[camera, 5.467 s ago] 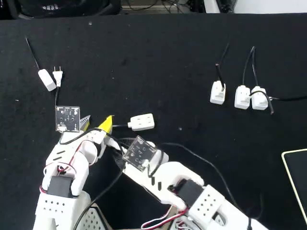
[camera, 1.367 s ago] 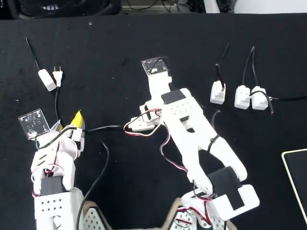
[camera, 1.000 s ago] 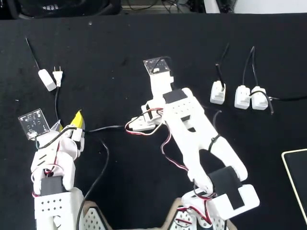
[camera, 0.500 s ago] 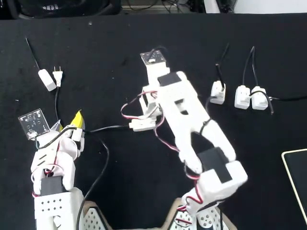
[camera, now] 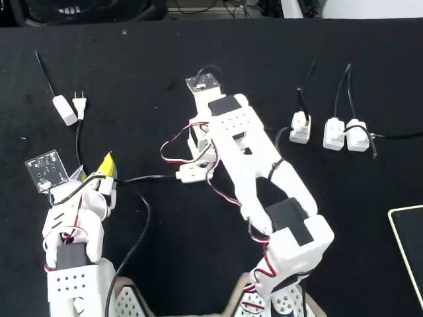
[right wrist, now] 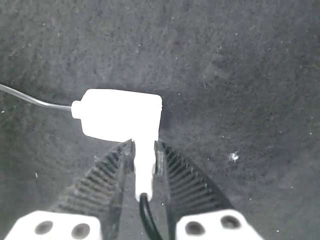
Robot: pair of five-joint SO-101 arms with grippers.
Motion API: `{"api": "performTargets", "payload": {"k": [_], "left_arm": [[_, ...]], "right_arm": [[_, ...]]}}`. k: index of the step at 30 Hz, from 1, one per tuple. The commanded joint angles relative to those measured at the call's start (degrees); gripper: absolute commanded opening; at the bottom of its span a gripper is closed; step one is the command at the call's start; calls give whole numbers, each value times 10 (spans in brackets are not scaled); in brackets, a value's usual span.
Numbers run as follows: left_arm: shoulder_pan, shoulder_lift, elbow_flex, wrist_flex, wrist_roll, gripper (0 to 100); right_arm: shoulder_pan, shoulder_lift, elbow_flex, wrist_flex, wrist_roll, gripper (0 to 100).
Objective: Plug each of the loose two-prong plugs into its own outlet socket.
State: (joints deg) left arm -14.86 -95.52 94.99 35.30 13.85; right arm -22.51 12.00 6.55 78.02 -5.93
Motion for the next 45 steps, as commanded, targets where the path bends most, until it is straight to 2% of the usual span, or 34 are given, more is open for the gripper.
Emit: {"api": "performTargets", "payload": {"k": [1,14,21,25,27,31,34,37,39,43,45], "left_arm": [[-4,-6,-7,-10,4,220],[-4,-6,-7,-10,4,220],[-4,-6,-7,-10,4,220],[-4,-6,-7,-12,4,220],[-4,-6,-7,-12,4,220],[-4,-6,-7,-12,4,220],[-8,-6,-7,-12,4,220],[-10,-6,-7,-12,4,220],[-10,-6,-8,-11,4,220],[-37,-6,-10,-10,7,220],[-51,-6,-10,-11,8,220]], "right_arm": [[-9,1,-34,-18,2,10],[4,48,-28,-50,-19,10],[4,43,61,-147,-18,10],[-2,-16,114,-184,-12,18],[-15,-52,120,-178,10,69],[-32,-109,116,-155,28,237],[-49,-145,105,-149,88,298],[-59,-181,73,-127,153,294],[-58,-197,49,-107,239,280],[-58,-205,47,-73,477,258],[-58,-191,72,-69,564,260]]}}
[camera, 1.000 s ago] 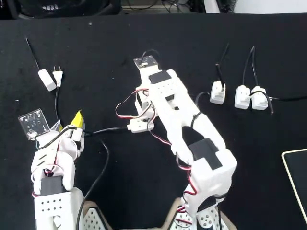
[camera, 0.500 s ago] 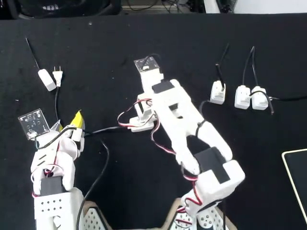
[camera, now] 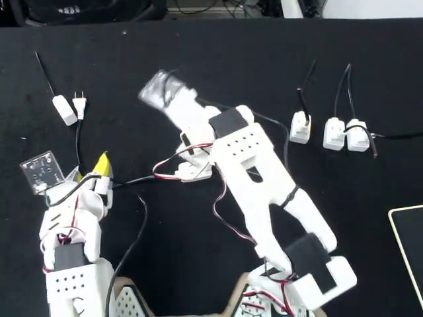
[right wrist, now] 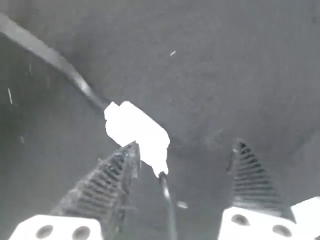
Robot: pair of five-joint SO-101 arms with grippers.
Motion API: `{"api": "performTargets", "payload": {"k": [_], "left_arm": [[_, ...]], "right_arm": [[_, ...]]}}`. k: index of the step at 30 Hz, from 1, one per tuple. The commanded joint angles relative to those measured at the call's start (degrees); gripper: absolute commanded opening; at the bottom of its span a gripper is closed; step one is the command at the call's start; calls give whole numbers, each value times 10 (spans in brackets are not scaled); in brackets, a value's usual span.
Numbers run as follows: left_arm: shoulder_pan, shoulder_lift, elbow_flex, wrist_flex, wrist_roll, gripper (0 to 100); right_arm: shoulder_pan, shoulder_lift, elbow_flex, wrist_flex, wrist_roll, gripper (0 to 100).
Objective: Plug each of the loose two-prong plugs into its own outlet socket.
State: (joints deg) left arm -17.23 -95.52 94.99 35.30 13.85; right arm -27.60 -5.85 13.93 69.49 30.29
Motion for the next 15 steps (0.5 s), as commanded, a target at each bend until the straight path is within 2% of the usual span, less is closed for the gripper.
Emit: {"api": "performTargets", "payload": {"k": [1,4,15], "left_arm": [[-31,-6,-10,-11,8,220],[-32,-6,-10,-10,8,220],[-28,-6,-10,-11,8,220]], "right_arm": [[-7,-4,12,16,236,260],[-7,33,32,15,299,261],[-11,163,32,-18,368,261]]}}
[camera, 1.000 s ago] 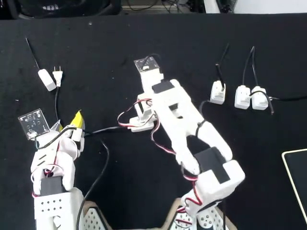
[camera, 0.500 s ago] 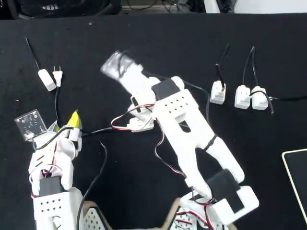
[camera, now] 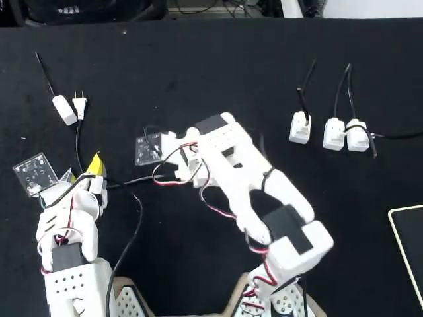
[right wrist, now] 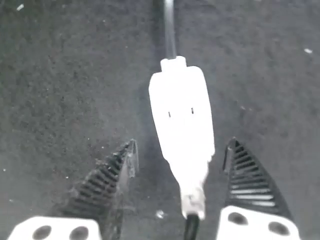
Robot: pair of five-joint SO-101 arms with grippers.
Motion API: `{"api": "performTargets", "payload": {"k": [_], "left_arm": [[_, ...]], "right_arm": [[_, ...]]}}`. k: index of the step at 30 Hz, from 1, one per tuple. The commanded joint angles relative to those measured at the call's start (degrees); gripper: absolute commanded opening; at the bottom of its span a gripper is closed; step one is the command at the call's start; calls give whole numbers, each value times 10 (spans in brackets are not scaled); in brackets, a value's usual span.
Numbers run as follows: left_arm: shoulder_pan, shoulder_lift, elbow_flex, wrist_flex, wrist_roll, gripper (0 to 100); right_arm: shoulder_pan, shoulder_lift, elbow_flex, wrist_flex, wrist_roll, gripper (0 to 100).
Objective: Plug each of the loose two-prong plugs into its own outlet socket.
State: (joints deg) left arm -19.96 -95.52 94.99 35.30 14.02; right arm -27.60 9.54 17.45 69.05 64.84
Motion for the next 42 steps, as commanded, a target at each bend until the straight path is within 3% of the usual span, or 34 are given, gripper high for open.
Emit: {"api": "performTargets", "payload": {"k": [1,9,11,14,16,21,23,28,30,34,42], "left_arm": [[0,-6,-10,-11,6,220],[0,-6,-10,-12,6,220],[0,-6,-9,-12,6,220],[0,-6,-9,-12,6,220],[0,-6,-9,-12,6,220],[0,-6,-9,-12,6,220],[0,-6,-9,-12,6,220],[0,-6,-9,-12,6,220],[0,-6,-8,-12,6,220],[-2,-6,-7,-11,6,220],[0,-6,-8,-11,6,220]], "right_arm": [[-11,14,-5,-21,22,261],[-12,59,-8,-67,19,256],[-13,70,-8,-63,18,206],[-10,72,-15,-58,-6,9],[11,63,-27,-41,-47,42],[90,15,-68,18,-78,11],[120,-3,-90,33,-149,11],[176,-11,-143,86,-502,11],[214,-10,-161,85,-595,11],[283,-10,-198,55,-626,11],[343,-10,-211,27,-626,11]]}}
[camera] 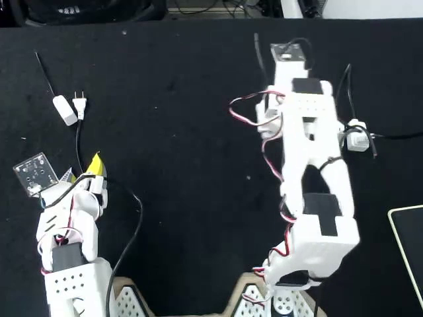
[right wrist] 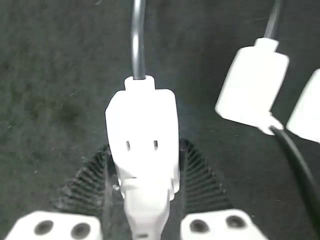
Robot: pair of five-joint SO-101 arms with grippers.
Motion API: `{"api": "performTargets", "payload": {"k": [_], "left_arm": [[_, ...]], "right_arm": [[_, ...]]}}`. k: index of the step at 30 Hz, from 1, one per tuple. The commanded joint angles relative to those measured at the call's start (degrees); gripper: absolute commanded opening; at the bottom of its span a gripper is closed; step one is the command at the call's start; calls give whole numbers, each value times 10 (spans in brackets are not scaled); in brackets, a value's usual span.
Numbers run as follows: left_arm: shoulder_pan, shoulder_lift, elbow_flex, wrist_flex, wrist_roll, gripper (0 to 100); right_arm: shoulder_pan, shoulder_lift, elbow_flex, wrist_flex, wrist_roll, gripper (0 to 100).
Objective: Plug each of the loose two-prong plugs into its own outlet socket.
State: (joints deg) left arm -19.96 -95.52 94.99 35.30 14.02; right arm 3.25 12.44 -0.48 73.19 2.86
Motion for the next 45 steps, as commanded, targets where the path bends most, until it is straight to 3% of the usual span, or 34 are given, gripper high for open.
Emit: {"api": "performTargets", "payload": {"k": [1,9,17,31,38,45], "left_arm": [[0,-6,-8,-11,6,220],[0,-6,-7,-10,6,220],[0,-6,-7,-10,6,220],[-1,-6,-7,-9,5,220],[0,-6,-7,-9,5,220],[0,-6,-7,-9,4,220]], "right_arm": [[39,-39,-32,-14,-4,11],[33,60,-91,-4,-7,11],[34,229,-310,84,-88,11],[34,445,-584,216,-86,15],[2,470,-676,277,-69,229],[-18,430,-685,280,-55,251]]}}
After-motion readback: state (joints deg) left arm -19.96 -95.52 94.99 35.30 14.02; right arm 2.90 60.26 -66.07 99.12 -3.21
